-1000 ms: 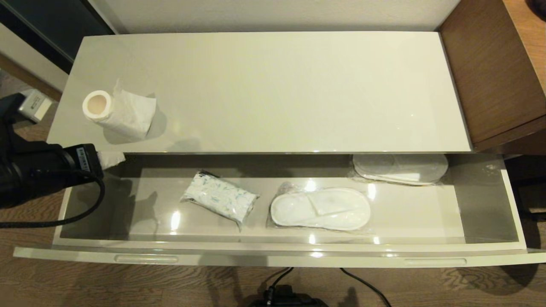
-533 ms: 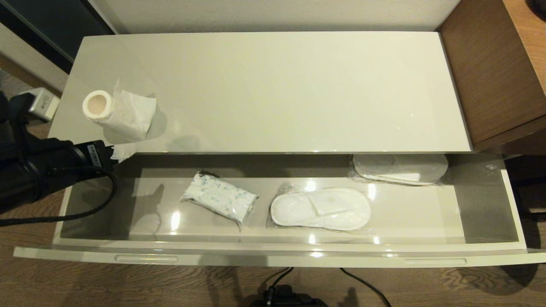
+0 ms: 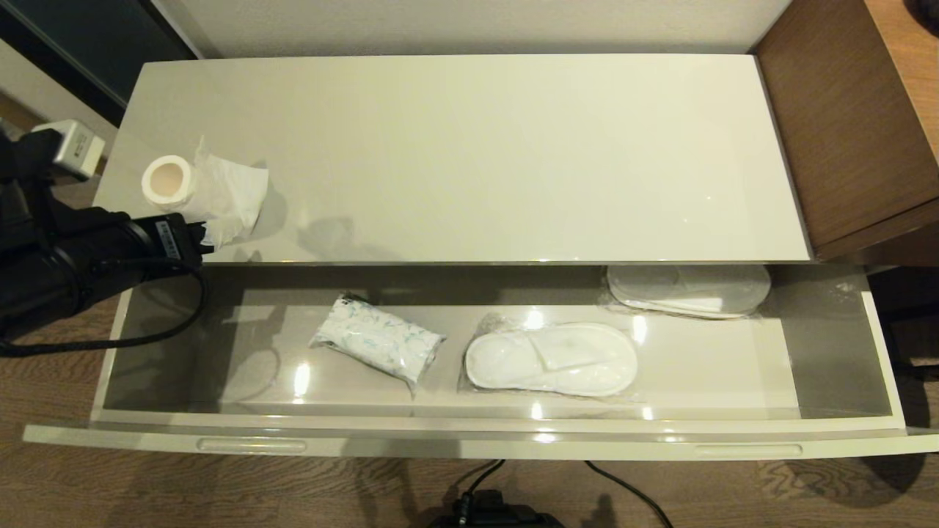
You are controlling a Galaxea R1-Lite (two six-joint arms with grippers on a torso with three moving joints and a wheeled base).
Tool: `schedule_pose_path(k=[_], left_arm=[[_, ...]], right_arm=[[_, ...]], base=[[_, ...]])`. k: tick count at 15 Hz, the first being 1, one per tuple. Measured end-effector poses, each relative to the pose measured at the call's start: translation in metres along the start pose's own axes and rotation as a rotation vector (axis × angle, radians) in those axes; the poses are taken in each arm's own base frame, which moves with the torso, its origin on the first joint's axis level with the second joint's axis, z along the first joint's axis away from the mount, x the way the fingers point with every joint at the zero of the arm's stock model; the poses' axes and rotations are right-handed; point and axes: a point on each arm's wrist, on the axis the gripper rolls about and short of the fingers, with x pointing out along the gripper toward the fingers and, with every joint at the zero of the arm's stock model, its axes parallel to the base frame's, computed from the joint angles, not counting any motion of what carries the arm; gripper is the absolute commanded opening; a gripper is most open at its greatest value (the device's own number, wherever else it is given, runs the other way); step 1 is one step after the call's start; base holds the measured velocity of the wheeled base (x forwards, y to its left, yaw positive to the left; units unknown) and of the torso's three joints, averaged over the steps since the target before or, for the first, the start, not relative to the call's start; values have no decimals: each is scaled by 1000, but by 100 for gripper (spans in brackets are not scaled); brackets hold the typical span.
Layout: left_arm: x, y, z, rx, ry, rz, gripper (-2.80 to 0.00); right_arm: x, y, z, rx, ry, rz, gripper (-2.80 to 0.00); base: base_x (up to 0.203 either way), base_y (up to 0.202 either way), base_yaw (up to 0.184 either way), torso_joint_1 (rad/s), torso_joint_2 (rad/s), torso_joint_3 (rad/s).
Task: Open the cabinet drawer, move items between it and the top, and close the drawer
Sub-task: Put the roll paper in the drawer
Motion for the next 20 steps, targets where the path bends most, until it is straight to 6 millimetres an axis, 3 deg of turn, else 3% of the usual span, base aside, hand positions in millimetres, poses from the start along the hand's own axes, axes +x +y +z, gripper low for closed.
schedule_pose_path(k=[11,17,20], left_arm=[[31,3,-7,84,-94,116,0],[37,1,2,94,-159,107,0],[44,-8,-4,115,-155,80,0]], right_arm=[[0,0,0,0,1,0,-280],[0,0,0,0,1,0,-280],[0,0,0,0,1,0,-280]], base=[[0,0,0,0,0,0],[0,0,0,0,0,0],[0,0,0,0,0,0]])
